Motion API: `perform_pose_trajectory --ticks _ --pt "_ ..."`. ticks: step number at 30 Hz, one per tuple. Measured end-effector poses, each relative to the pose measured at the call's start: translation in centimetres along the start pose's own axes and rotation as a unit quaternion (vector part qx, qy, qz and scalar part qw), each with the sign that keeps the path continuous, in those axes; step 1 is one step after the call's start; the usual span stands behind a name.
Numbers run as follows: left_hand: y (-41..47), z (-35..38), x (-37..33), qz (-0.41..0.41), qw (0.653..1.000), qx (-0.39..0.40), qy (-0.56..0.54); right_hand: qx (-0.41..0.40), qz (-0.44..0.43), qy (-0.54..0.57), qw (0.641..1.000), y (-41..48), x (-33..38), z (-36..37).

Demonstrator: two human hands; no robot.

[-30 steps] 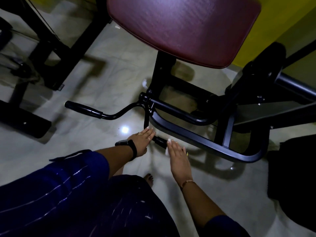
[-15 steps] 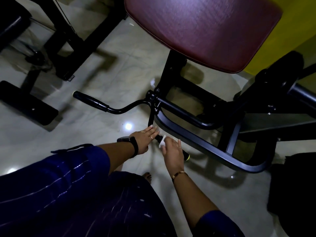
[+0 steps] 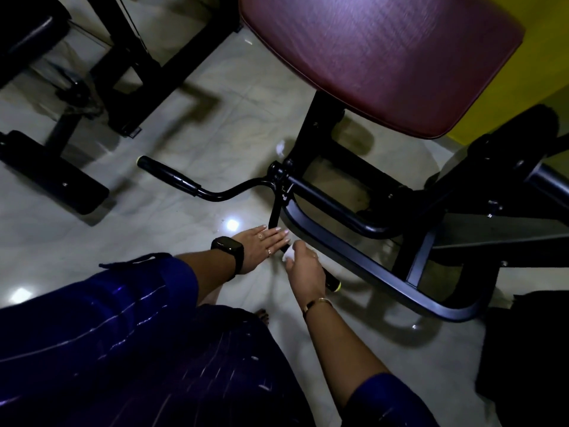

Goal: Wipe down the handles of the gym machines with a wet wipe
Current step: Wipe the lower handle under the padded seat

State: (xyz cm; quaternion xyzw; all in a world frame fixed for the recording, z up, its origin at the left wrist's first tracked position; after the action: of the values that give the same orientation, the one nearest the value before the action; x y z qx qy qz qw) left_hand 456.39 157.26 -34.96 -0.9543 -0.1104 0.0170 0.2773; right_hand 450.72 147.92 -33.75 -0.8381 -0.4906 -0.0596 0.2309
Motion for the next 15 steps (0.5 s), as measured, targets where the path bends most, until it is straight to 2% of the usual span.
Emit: perform_pose_trajectory --ticks 4,9,11,15 --pt "0.1 0.1 0.0 -0.006 1.000 0.008 -0.018 -0.036 0.007 -0.017 0.999 -1.9 -2.4 -0.8" --pt "0.0 0.0 0.1 -0.019 0.999 0.011 -0.041 -0.104 0.082 0.010 0.991 -5.3 -6.2 -0.8" --pt "0.0 0.2 0.2 -0.023 0.998 0.013 -0.050 -0.100 0.077 -0.002 0.992 -4.8 -5.6 -0.5" --pt "0.0 0.3 0.2 -0.028 0.997 0.017 -0.068 -0.037 0.012 -0.009 0.999 -1.5 -1.8 -0.1"
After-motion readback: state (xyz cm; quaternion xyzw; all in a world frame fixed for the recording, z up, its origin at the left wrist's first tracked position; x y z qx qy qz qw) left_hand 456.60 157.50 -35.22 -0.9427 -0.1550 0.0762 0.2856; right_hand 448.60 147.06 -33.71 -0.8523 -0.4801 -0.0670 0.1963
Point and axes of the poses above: each hand's wrist, its own y-axis towards the middle knuckle, its own z-axis out of the palm, x = y × z, the point moved 8 cm from there along y, towards the middle knuckle, and after that the axes turned 3 degrees about -y, right-handed, at the moved point
